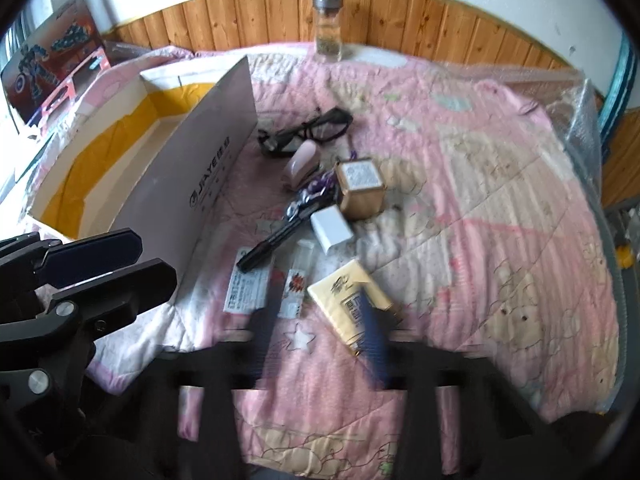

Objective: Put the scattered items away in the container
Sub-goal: 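Grasp the black marker with the left tool while the right tool grasps the beige tissue pack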

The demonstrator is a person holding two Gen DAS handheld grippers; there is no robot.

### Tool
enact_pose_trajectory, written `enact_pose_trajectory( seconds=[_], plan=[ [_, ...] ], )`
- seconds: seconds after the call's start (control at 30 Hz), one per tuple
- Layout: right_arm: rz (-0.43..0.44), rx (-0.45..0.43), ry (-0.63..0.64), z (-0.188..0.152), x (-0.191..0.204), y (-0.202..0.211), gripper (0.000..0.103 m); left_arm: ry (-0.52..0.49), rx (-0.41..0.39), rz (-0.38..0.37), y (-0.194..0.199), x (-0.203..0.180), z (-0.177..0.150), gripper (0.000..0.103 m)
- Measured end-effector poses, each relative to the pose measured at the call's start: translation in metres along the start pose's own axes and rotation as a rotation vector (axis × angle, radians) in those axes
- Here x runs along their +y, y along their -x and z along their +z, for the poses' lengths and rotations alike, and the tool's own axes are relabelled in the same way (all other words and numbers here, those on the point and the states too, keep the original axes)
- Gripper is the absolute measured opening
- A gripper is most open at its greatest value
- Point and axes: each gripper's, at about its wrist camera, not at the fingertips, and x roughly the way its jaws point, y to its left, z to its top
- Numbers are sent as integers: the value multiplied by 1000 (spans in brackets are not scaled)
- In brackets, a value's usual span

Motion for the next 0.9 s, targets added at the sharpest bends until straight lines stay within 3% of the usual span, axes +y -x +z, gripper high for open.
enact_pose_trajectory(
  seconds=[0.3,0.4,0.63,0.7,0.73,0.77,0.8,0.9],
  plan=[
    [46,4,-9,-2,-1,-5,8,-5,26,-61,-9,-2,-2,8],
    [60,6,-12,-1,-2,-6,7,-15,26,-32,-14,-3,0,3],
    [95,-6,-16,3,-3,-8,8,-35,28,22,-21,-3,8,2],
    [102,-4,-18,4,-4,-10,20,-36,31,28,-23,-4,10,5],
    [103,-5,-20,5,-5,-11,36,-33,36,30,-25,-3,11,6],
    [104,-9,-25,5,-7,-11,45,-30,38,30,-27,-3,13,12],
    [109,-10,-29,5,-8,-13,46,-25,40,25,-29,-1,14,24],
    [121,6,-43,5,-13,-20,46,-14,44,13,-35,3,17,31]
  ],
)
